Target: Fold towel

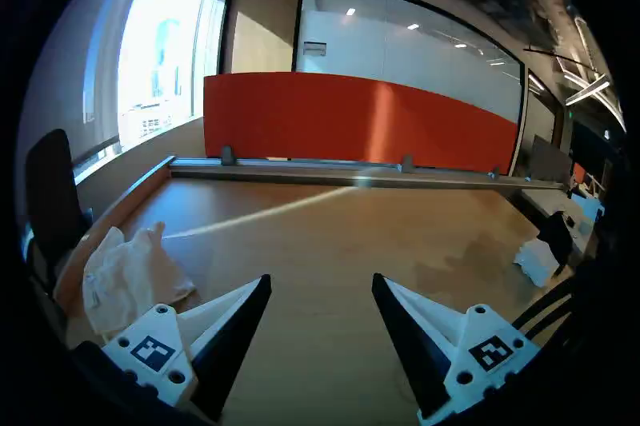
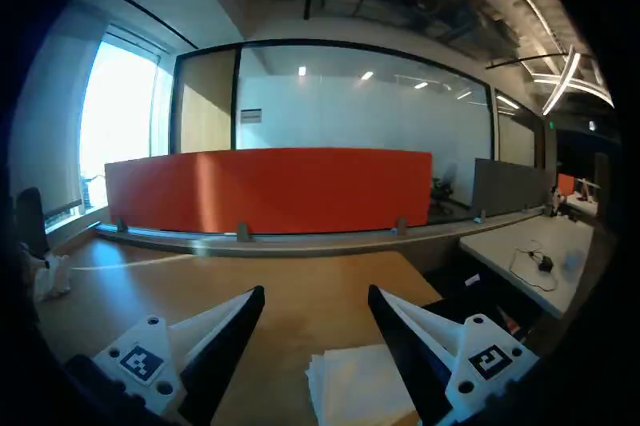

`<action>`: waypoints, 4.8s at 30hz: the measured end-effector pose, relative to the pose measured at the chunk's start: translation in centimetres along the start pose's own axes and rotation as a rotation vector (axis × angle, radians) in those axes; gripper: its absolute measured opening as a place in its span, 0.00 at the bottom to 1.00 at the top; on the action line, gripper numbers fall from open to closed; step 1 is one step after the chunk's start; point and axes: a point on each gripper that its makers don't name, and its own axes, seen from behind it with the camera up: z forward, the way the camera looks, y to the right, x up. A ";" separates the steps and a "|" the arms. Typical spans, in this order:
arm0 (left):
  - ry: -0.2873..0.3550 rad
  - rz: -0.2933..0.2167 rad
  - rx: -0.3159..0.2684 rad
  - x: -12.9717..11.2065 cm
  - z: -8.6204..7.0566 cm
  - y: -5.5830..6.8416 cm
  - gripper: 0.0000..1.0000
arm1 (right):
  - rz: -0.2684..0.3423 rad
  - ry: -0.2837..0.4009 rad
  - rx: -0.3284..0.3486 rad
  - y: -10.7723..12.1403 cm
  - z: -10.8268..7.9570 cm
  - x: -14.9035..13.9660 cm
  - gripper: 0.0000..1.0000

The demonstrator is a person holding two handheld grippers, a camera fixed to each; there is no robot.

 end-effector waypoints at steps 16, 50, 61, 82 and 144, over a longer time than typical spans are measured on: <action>0.136 0.002 0.023 4.6 0.4 -1.1 0.94 | -0.034 0.072 0.060 -6.9 -0.4 3.5 1.00; 0.282 0.022 0.045 8.1 0.4 -1.9 0.93 | -0.027 0.130 0.122 -15.6 -1.6 6.0 1.00; 0.310 0.063 0.051 5.3 0.8 -2.6 0.94 | -0.026 0.134 0.134 -17.8 -2.4 5.4 1.00; 0.391 0.073 0.090 0.4 1.3 -4.7 0.94 | 0.011 0.141 0.128 -18.7 -3.2 4.1 1.00; 0.422 0.063 0.102 -5.6 3.9 -7.4 0.94 | -0.008 0.170 0.144 -19.5 -0.6 0.2 1.00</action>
